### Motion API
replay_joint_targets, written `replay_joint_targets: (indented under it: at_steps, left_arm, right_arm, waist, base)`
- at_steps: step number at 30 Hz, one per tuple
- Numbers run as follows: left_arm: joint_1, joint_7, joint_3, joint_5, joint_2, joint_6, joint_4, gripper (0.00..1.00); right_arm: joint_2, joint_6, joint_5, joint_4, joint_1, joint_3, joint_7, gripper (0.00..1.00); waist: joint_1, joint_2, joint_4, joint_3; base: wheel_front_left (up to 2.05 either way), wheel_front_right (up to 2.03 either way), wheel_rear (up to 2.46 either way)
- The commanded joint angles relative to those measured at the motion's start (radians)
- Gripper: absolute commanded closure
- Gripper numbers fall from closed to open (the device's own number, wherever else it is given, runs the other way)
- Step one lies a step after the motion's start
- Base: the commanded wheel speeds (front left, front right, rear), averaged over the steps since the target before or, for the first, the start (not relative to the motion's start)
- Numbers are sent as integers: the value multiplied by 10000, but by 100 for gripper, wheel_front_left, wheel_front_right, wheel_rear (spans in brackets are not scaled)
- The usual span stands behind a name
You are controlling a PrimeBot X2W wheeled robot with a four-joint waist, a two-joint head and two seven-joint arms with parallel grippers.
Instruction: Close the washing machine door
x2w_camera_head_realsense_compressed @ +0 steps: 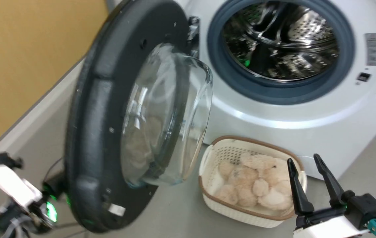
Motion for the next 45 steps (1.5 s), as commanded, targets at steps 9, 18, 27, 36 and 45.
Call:
replay_joint_targets:
  at_steps: [9, 18, 27, 36, 45]
  left_arm:
    - [1953, -265, -1206, -780, -977, 766, -2326, 100]
    - [2974, -2118, -3679, -2370, -1001, 712, -3195, 100]
    - [2583, -4228, -5217, -2601, -1003, 237, -2743, 100]
    - [1160, -6433, -5628, -2520, -1003, -70, -1680, 100]
    - [-598, -8925, -5398, -2562, -1003, -1, -325, 100]
  right_arm:
    - [90, 8, 11, -194, 352, 25, -48, 0]
    - [37, 8, -111, -283, 210, 47, -48, 0]
    - [54, 8, -157, -473, -19, -2, -49, 0]
    - [108, 8, -30, -540, -160, 61, -49, 0]
    - [125, 8, 302, -588, -190, 173, -49, 0]
  waist:
    - [0, -1, -1429, -264]
    - [0, -1, -3083, 207]
    - [0, -1, -4917, 906]
    - [0, -1, -6491, 1463]
    - [0, -1, -7585, 1731]
  base:
    - [0, 0, 0]
    - [0, 0, 0]
    - [0, 0, 0]
    - [0, 0, 0]
    - [0, 0, 0]
